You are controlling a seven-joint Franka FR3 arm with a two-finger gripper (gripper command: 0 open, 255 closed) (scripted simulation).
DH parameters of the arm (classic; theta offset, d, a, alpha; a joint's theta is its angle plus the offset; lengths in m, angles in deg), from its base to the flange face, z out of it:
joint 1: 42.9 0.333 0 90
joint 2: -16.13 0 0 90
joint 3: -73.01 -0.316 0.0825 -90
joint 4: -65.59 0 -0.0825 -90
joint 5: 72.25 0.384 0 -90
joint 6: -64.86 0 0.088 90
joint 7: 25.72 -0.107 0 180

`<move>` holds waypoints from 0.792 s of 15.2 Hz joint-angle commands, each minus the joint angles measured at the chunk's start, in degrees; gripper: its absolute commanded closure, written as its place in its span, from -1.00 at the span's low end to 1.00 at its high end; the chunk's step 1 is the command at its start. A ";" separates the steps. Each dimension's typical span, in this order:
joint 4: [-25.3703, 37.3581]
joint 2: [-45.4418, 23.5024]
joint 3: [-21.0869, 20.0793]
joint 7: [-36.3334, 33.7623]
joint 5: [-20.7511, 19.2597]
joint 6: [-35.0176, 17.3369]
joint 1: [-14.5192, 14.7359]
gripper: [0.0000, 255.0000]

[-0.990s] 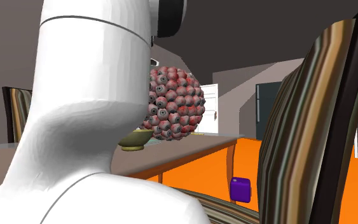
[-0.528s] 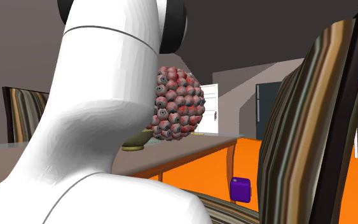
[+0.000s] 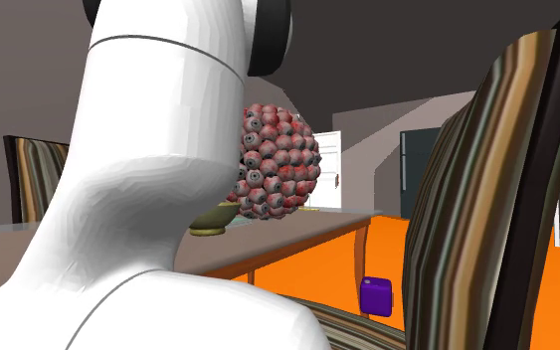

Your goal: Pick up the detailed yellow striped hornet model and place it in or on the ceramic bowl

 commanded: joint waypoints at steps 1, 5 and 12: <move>-2.08 0.47 0.06 0.30 0.31 -1.69 -0.21 1.00; -2.92 0.60 0.09 0.40 0.40 -2.42 -0.27 1.00; -2.92 0.60 0.09 0.40 0.40 -2.42 -0.27 -1.00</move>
